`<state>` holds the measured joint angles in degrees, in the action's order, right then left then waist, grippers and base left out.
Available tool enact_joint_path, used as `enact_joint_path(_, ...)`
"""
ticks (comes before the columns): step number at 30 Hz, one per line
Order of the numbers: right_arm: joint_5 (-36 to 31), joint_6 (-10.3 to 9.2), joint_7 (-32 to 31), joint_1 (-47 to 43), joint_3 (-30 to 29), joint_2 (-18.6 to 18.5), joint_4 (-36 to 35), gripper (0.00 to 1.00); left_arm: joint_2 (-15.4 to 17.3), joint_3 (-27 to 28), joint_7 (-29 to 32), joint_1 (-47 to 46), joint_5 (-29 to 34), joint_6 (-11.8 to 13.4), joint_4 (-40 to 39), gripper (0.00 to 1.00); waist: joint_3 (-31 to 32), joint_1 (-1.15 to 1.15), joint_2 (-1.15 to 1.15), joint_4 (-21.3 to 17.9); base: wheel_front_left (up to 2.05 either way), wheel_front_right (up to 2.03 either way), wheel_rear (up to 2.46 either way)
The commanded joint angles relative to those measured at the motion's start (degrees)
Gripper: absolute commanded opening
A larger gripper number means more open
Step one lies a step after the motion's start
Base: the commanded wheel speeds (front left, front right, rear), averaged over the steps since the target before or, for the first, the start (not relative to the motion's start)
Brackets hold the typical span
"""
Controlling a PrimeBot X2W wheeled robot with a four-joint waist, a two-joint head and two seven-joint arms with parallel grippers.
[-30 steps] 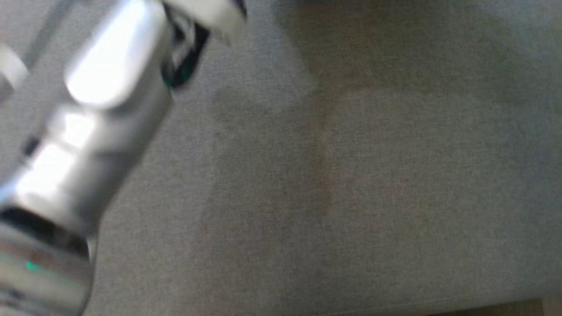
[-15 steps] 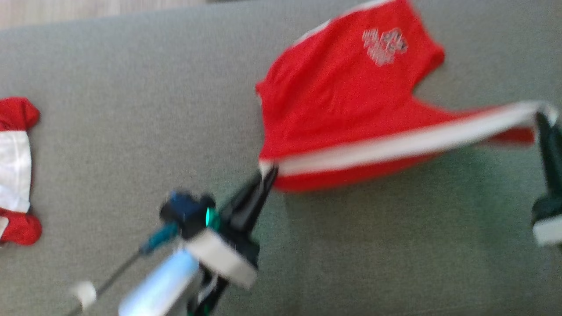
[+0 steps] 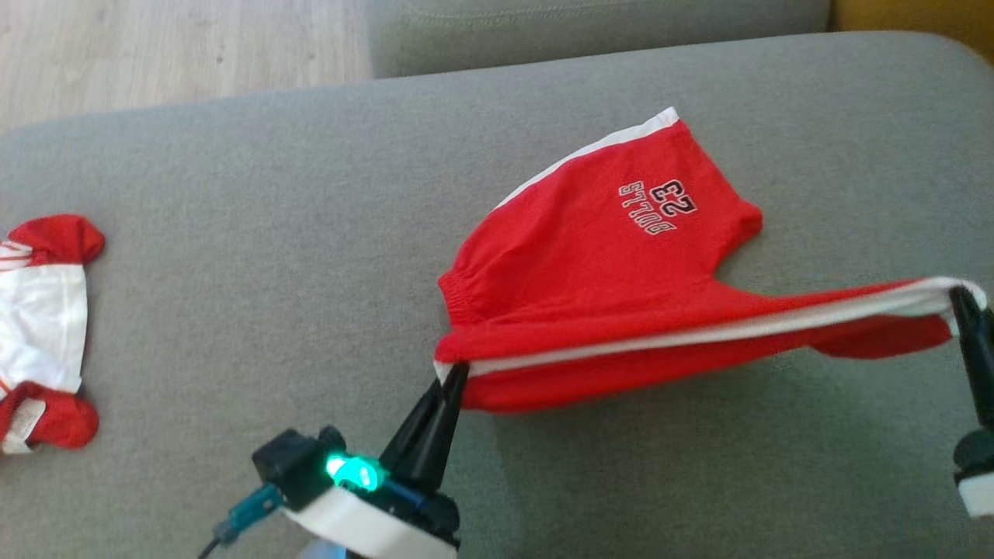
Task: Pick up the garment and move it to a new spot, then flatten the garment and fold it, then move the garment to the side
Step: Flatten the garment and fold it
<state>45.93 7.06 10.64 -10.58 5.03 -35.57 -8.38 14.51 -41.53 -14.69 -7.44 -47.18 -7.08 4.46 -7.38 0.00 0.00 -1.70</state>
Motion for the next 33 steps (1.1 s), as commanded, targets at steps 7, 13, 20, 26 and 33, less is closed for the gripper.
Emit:
enact_joint_path(7, -0.3, 0.43, -3.2, 12.2, 1.9, -5.2, 2.7, 0.0, -1.7, 0.4, 2.5, -10.3, -6.1, -0.4, -0.5, 0.0, -6.5, 0.0, 0.0, 3.9, 0.0, 0.0, 0.0)
enact_joint_path(13, 0.4, 0.43, -7.2, 23.2, 6.6, -10.9, 7.5, 0.0, -4.5, -1.1, 6.2, -17.7, -13.2, -0.4, 3.3, 0.0, -11.6, 0.0, 0.0, 7.3, 0.0, 0.0, 0.0)
enact_joint_path(20, 3.8, 0.43, -11.7, 37.1, 17.1, -15.2, 15.1, 0.0, -7.6, -0.4, 8.5, -24.6, -17.2, -0.4, 12.0, 0.0, -15.0, 0.0, 0.0, 10.5, 0.0, 0.0, 0.0)
enact_joint_path(26, 6.4, 0.43, -13.0, 44.2, 23.5, -16.3, 19.3, 0.0, -8.6, -1.6, 8.9, -28.7, -17.9, -0.4, 14.6, 0.0, -16.8, 0.0, 0.0, 11.3, 0.0, 0.0, 0.0)
enact_joint_path(33, 9.8, 0.43, -11.7, 51.6, 30.3, -16.4, 24.7, 1.0, -9.2, -3.1, 7.3, -32.7, -18.6, -0.4, 18.4, 0.45, -18.4, 0.0, 0.0, 11.4, 0.0, 0.0, 0.0)
